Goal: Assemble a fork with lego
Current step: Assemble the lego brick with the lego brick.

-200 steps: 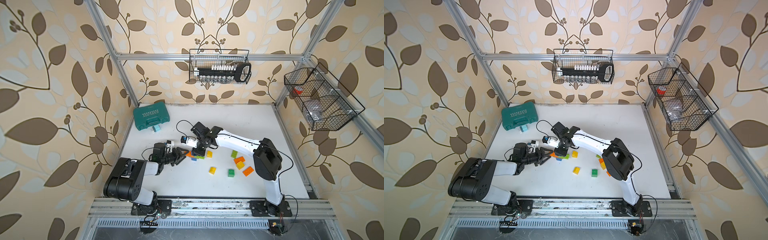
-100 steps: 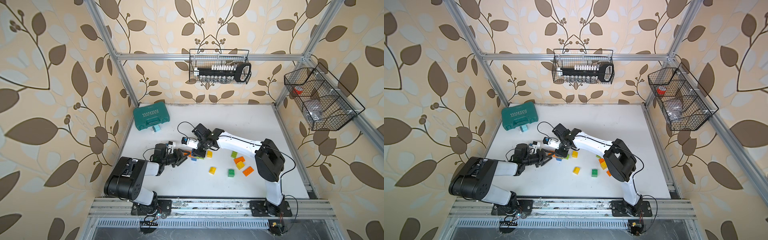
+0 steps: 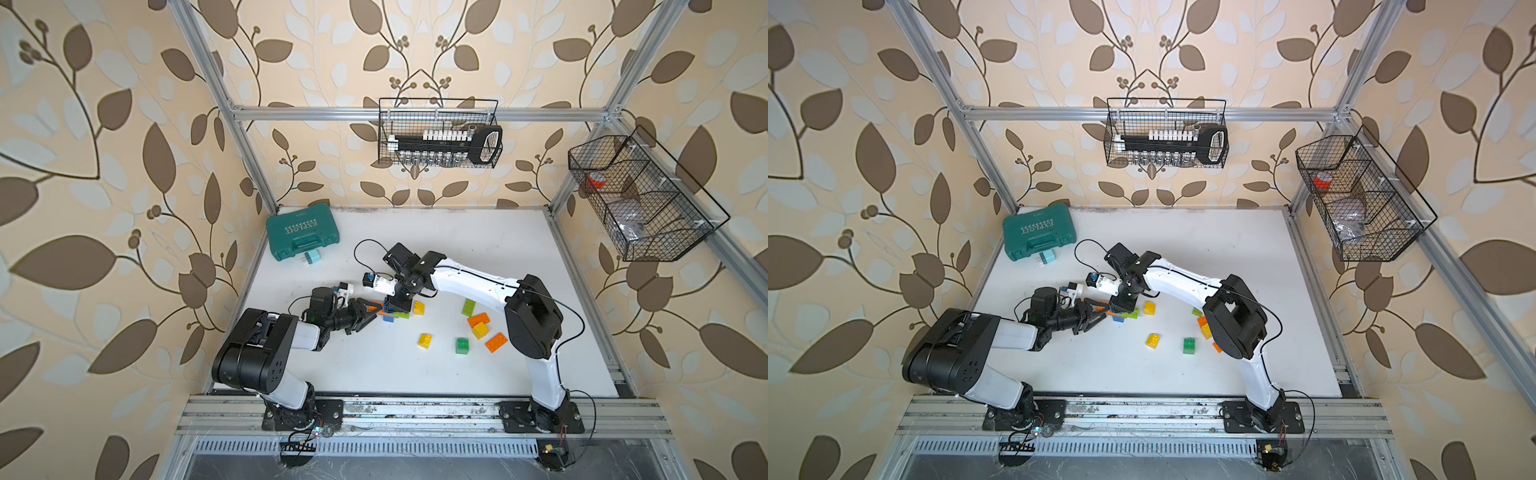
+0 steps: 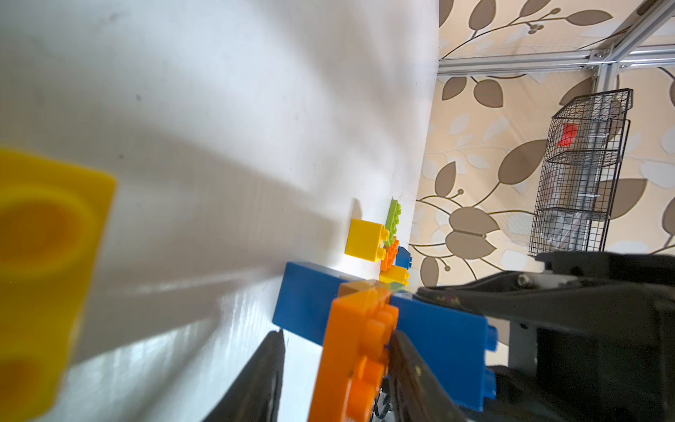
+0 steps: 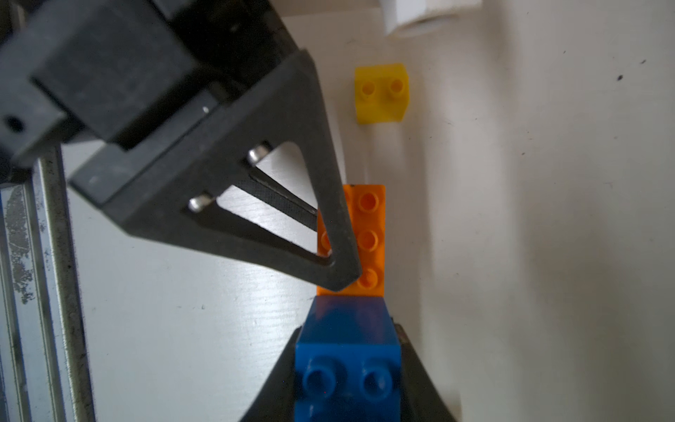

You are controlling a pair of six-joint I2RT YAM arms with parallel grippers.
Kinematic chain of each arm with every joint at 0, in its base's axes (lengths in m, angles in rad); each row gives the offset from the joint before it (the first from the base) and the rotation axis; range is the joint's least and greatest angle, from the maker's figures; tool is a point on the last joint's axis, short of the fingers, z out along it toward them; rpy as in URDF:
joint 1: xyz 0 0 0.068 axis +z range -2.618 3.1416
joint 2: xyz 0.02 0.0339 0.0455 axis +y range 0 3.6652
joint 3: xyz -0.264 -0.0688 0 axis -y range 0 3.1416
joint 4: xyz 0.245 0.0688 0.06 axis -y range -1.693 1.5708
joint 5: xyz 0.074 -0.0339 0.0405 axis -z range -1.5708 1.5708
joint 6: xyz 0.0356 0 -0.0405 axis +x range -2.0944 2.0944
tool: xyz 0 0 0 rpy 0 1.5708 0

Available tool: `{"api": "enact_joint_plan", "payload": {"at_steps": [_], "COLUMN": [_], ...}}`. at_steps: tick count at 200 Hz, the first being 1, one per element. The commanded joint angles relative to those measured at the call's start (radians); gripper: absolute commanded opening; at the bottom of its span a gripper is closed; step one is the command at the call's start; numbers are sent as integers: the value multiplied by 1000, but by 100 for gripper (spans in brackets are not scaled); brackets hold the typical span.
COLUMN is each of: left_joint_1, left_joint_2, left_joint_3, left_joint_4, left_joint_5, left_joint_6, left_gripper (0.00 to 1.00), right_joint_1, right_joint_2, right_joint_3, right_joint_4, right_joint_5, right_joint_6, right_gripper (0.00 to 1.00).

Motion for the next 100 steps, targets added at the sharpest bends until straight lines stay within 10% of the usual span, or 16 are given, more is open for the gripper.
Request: {"api": "enact_joint_plan", "payload": {"at_steps": [1,100], "left_joint_1": [-11,6], "left_joint_2": [-9,-202], "left_joint_3": [0,46], "left_joint_4": [-49,-279], "left_joint_5": [-13,-55], "left_joint_6": [30,80], "left_gripper": [48,54], "right_joint_1": [-14,2], "right_joint_2": [147,128], "right_joint_3": [-29,-102], "right_joint_4": [-169,-91], "right_joint_5": [38,148], "right_joint_6": [12,-51], "right_gripper": [22,18]}}
